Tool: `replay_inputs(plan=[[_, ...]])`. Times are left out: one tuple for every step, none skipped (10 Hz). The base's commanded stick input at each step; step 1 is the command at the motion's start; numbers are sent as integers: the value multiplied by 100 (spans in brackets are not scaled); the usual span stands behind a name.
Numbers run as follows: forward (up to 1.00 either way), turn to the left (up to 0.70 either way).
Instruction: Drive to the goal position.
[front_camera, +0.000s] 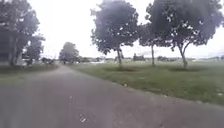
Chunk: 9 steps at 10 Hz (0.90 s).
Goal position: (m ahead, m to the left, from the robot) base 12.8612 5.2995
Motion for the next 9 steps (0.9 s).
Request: replay_inputs(plan=[[0,45],[0,45],[0,45],[0,45],[0,45],[0,45],[0,45],[0,45],[0,0]])
